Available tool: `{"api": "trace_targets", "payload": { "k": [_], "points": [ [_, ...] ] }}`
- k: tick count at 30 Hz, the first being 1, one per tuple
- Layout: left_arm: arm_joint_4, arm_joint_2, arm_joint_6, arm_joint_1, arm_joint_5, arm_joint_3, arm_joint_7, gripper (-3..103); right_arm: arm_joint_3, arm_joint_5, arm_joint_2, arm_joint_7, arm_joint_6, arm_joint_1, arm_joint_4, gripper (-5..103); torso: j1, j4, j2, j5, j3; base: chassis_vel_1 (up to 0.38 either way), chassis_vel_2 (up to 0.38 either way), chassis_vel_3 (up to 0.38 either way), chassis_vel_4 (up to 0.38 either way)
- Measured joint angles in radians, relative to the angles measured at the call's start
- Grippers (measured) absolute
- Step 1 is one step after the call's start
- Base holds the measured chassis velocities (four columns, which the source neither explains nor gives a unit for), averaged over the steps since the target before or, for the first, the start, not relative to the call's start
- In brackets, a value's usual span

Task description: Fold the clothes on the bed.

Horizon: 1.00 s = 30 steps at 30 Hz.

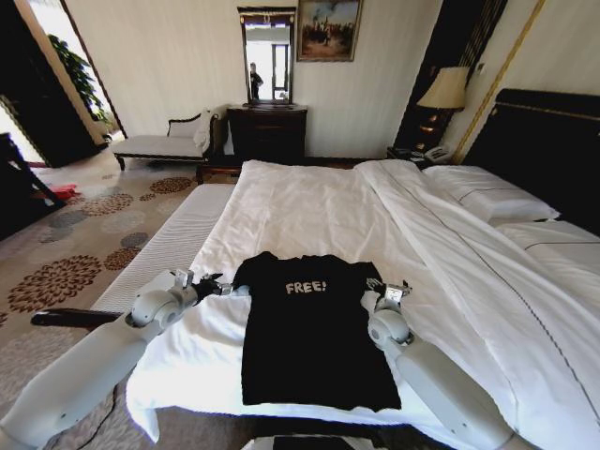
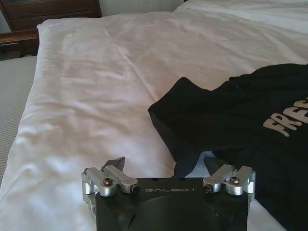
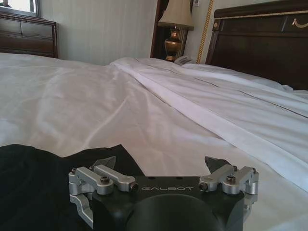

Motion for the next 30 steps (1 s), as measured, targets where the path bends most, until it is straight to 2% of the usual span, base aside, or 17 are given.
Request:
{"api": "trace_targets", "payload": {
  "k": [1, 5, 7, 10, 12, 15, 18, 20, 23, 24, 26, 29, 30],
  "points": [
    [0.01, -0.009, -0.004, 0.001, 0.009, 0.008, 0.0, 99, 0.0, 0.0, 0.0, 0.0, 0.0, 0.0, -0.002, 100, 0.0, -0.0001, 0.0, 0.0, 0.0, 0.0, 0.0, 0.0, 0.0],
    [0.029, -0.03, -0.005, -0.006, 0.013, 0.02, -0.012, 102, 0.0, -0.002, 0.0, 0.0, 0.001, -0.001, -0.002, 100, 0.0, -0.0004, 0.0, 0.0001, 0.0, 0.0, 0.0, 0.0, 0.0],
    [0.035, -0.037, -0.006, -0.009, 0.012, 0.021, -0.018, 98, -0.001, -0.003, 0.001, -0.001, 0.001, -0.001, -0.003, 100, 0.0, -0.0005, 0.0, 0.0002, 0.0, 0.0, 0.0, 0.0, 0.0],
    [0.055, -0.057, -0.007, -0.012, 0.009, 0.022, -0.037, 82, -0.006, -0.004, 0.0, -0.001, 0.001, 0.0, -0.004, 100, 0.0, -0.0001, 0.0, 0.0002, 0.0, 0.0, 0.0, 0.0, 0.0],
    [0.057, -0.061, -0.008, -0.011, 0.007, 0.022, -0.039, 82, -0.007, -0.004, 0.0, -0.001, 0.001, 0.001, -0.005, 100, 0.0, -0.0002, 0.0, 0.0002, 0.0, 0.0, 0.0, 0.0, 0.0],
    [0.062, -0.074, -0.014, -0.007, 0.002, 0.02, -0.046, 66, -0.011, -0.004, -0.001, 0.0, 0.001, 0.006, -0.007, 100, 0.0, -0.0002, 0.0, 0.0002, 0.0, 0.0, 0.0, 0.0, 0.0],
    [0.066, -0.083, -0.018, -0.007, 0.0, 0.02, -0.05, 60, -0.014, -0.004, -0.001, 0.0, 0.001, 0.009, -0.008, 100, 0.0, -0.0002, 0.0, 0.0002, 0.0, 0.0, 0.0, 0.0, 0.0],
    [0.07, -0.096, -0.02, -0.01, -0.007, 0.02, -0.055, 48, -0.018, -0.004, -0.001, 0.001, 0.001, 0.011, -0.008, 100, 0.0, -0.0003, 0.0, 0.0001, 0.0, 0.0, 0.0, 0.0, 0.0],
    [0.074, -0.103, -0.02, -0.013, -0.008, 0.02, -0.056, 43, -0.02, -0.004, -0.001, 0.001, 0.001, 0.011, -0.009, 100, 0.0, -0.0003, 0.0, 0.0002, 0.0, 0.0, 0.0, 0.0, 0.0],
    [0.077, -0.106, -0.02, -0.014, -0.008, 0.021, -0.056, 32, -0.02, -0.004, -0.001, 0.001, 0.001, 0.011, -0.009, 100, 0.0, -0.0003, 0.0, 0.0002, 0.0, 0.0, 0.0, 0.0, 0.0],
    [0.08, -0.108, -0.02, -0.014, -0.007, 0.022, -0.056, 32, -0.02, -0.004, -0.001, 0.002, 0.001, 0.011, -0.01, 100, 0.0, -0.0003, 0.0, 0.0002, 0.0, 0.0, 0.0, 0.0, 0.0],
    [0.084, -0.11, -0.024, -0.015, -0.005, 0.021, -0.057, 16, -0.02, -0.004, -0.001, 0.002, 0.001, 0.011, -0.014, 100, 0.0, -0.0002, 0.0, 0.0001, 0.0, 0.0, 0.0, 0.0, 0.0],
    [0.084, -0.11, -0.024, -0.015, -0.005, 0.021, -0.057, 16, -0.02, -0.004, -0.001, 0.002, 0.001, 0.011, -0.014, 100, 0.0, -0.0002, 0.0, 0.0001, 0.0, 0.0, 0.0, 0.0, 0.0]
  ]
}}
